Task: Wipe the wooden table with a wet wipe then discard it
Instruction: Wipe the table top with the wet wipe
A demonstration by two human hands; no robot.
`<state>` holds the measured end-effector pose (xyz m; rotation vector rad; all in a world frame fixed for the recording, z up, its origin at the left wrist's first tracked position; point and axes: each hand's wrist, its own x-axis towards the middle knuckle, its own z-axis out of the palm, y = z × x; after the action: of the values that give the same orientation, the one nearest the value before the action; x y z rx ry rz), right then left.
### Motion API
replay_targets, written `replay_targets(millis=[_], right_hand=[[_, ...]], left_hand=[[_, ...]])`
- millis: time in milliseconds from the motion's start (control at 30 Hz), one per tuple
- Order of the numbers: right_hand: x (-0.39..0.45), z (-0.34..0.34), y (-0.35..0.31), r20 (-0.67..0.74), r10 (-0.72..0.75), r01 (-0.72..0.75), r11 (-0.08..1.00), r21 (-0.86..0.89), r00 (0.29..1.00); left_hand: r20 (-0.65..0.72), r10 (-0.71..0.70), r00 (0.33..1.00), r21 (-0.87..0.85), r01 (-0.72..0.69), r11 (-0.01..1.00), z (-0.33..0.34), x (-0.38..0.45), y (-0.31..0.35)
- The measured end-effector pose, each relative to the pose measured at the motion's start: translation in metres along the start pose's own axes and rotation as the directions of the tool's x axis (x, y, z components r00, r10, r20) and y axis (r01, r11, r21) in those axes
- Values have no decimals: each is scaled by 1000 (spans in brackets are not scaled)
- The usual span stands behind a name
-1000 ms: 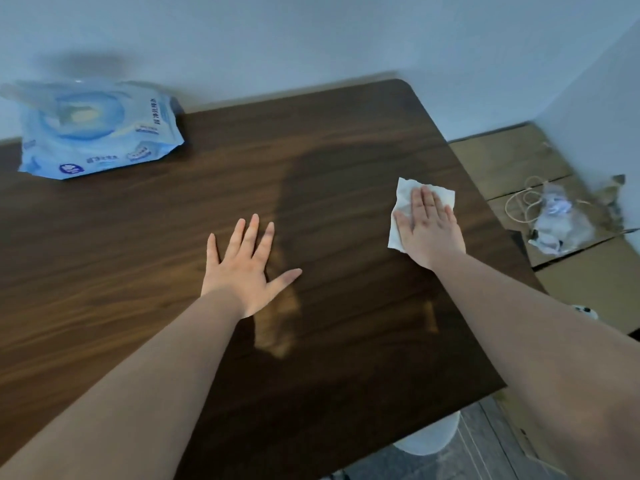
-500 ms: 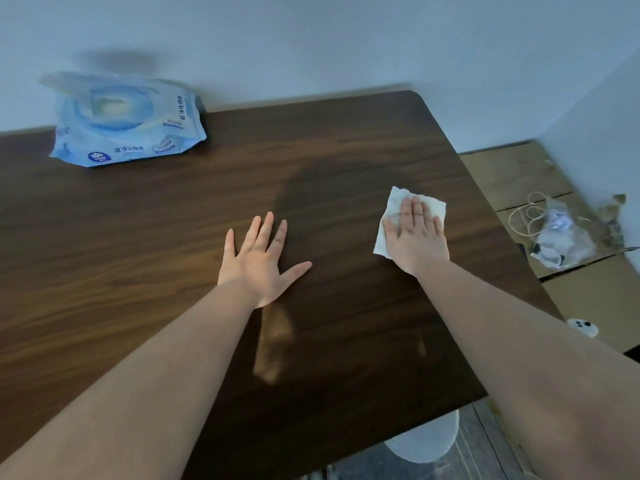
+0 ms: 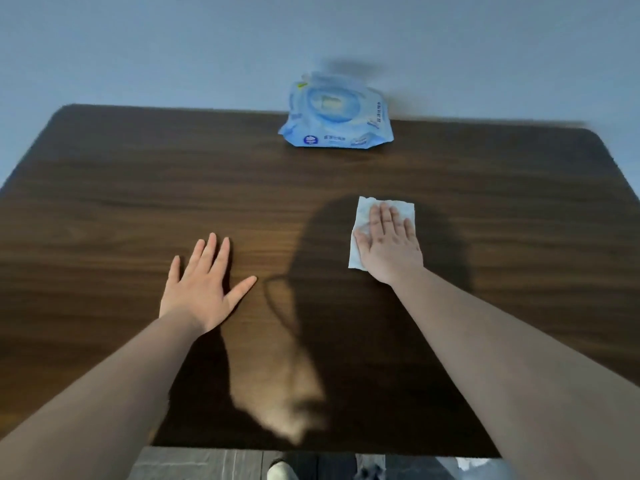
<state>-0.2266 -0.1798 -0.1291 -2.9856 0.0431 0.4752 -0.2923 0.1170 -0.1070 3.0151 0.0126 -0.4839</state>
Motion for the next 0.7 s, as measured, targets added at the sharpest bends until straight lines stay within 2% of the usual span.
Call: replay_targets(millis=[133, 367, 433, 567, 700], right_hand=[[9, 8, -100, 31, -134, 135, 991, -21, 990], [10, 32, -259, 36, -357, 359, 932, -58, 933], [9, 39, -296, 32, -416, 417, 907, -57, 909], [11, 48, -361, 55, -510, 513, 855, -80, 859], [11, 55, -421, 71, -584, 588, 803, -96, 809]], left_hand=[[-11, -179, 984, -58, 178, 982, 1, -32, -91], [39, -395, 918, -70, 397, 915, 11, -74, -205], [28, -435, 900, -80, 435, 897, 15, -80, -222], [-66, -424, 903, -100, 417, 904, 20, -83, -228], [-67, -448, 891, -162, 434, 886, 21, -81, -230]])
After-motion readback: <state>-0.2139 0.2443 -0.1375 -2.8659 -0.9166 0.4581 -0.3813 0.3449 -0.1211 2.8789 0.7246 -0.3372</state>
